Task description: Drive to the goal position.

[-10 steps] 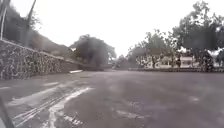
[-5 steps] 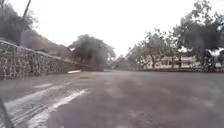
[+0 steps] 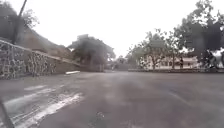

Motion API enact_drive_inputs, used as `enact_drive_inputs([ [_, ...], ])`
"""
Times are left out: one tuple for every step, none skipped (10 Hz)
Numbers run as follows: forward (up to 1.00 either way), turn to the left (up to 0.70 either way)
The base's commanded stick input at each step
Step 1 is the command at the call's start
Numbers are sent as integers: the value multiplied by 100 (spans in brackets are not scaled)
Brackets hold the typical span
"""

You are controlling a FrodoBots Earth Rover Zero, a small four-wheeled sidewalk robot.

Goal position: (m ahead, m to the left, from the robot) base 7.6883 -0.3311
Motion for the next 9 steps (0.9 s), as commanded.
enact_drive_inputs([
  [70, 0],
  [70, 0],
  [70, 0],
  [70, 0],
  [70, 0],
  [70, 0],
  [70, 0],
  [70, 1],
  [70, 14],
])
